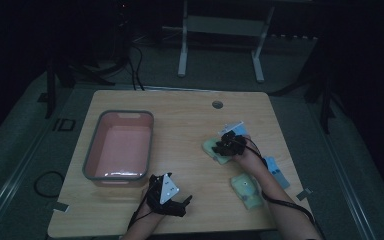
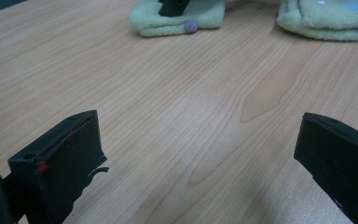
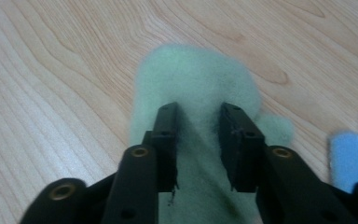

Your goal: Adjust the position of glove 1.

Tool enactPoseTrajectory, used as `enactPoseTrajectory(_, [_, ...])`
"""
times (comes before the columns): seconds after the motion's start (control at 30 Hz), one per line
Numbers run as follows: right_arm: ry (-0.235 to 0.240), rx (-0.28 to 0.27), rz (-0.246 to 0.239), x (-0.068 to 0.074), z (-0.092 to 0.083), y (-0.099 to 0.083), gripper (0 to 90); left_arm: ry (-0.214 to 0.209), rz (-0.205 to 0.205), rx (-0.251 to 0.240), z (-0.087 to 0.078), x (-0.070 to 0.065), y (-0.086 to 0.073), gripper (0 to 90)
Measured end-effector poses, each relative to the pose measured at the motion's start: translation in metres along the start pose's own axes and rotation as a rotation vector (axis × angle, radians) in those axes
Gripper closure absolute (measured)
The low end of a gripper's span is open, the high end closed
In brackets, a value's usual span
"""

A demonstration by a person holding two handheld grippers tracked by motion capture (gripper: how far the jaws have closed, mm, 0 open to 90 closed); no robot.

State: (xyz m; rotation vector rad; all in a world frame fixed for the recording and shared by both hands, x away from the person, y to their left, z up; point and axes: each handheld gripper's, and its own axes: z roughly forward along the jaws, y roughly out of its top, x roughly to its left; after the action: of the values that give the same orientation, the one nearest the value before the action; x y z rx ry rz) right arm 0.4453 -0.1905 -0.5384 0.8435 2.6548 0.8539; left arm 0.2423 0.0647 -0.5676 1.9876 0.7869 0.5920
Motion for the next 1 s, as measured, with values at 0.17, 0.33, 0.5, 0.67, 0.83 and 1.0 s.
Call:
enactPoseTrajectory(0.17, [0.002,-0.008,0.019,0.004,0.000,0.000,82.2,-0.002,0.002,0.005,0.000,0.000,0.000,1.2])
enactPoseTrajectory(0.33, [0.005,-0.052,0.073,0.010,-0.008,0.005,86.8,0.000,0.002,0.004,0.000,0.000,0.000,1.2])
enactPoseTrajectory(0.5, [-0.025,-0.081,0.117,0.022,-0.024,0.018,86.9,-0.001,0.003,0.004,0.000,0.000,0.000,1.2])
enactPoseTrajectory(0.67, [-0.044,-0.143,0.192,0.038,-0.045,0.032,86.9,-0.002,0.006,0.007,0.000,0.000,0.000,1.2])
enactPoseTrajectory(0.83, [-0.136,-0.181,0.257,0.050,-0.062,0.043,86.9,-0.001,0.004,0.005,0.000,0.000,0.000,1.2])
enactPoseTrajectory(1.0, [-0.183,-0.207,0.324,0.060,-0.070,0.045,87.1,-0.001,0.003,0.005,0.000,0.000,0.000,1.2])
